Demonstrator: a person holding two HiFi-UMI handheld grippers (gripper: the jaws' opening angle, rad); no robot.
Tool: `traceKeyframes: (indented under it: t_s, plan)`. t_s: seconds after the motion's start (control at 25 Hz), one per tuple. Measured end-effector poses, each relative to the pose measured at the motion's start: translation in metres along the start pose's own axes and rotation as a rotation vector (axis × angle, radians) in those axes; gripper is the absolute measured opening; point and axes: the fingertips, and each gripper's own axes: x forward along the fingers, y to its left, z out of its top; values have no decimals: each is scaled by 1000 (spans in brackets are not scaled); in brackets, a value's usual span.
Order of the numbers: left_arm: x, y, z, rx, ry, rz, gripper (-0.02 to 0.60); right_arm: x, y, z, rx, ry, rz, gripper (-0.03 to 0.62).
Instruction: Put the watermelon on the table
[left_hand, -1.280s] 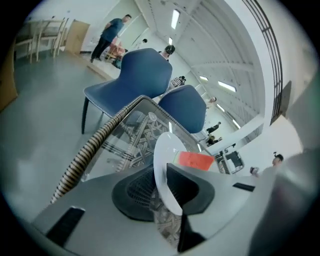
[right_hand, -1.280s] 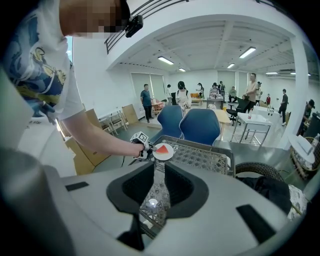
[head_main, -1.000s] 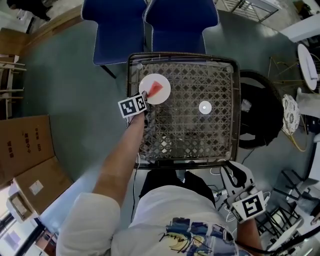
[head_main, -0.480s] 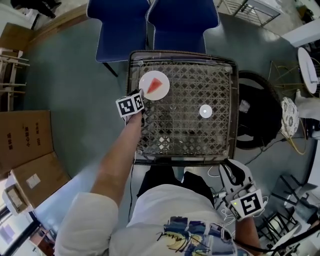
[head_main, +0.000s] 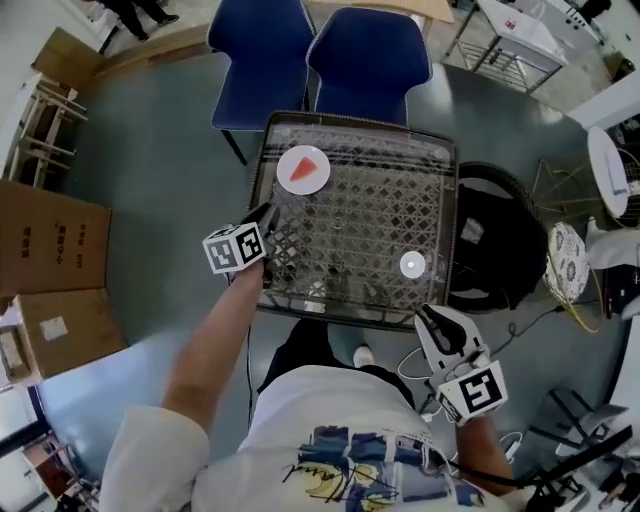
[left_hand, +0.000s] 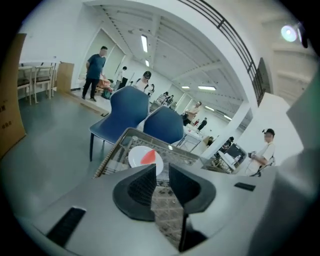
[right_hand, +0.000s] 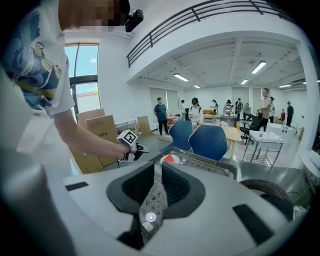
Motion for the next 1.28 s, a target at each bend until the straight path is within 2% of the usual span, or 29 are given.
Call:
traceKeyframes:
  t_s: [0.16,0.2,0.44,0.68,0.8,0.96,1.12,1.28]
  plan:
    - [-70,-80,-30,-25,-78,-155,9,-31,-2,-9,-75,-41,78,45]
    - [-87,-102,-41,-18,-86,-185,9,-41,-1,-13,-90,-49,96,39]
    - [-192,-216,-103,121,-137,-294,9,-85,21,-39,-164,-79,229,17]
    - [-277,-292,-165,280,-118,-321,9,-121,66,-58,-205,-78,338,11]
    - [-302,-315,-178,307,-125,-327,9,-133,84,-62,-238,-57,386,11]
    - [-326,-334,-188,319,-137,-361,9,-143,102,-56,-246,-90,393,11]
    - [-345,-328,-191,349,-147,-335,9,-149,126,-53,-246,-120,380,11]
    - [-385,-324,-194,328,-173,-378,9,-154,166,-50,-249,-123,380,11]
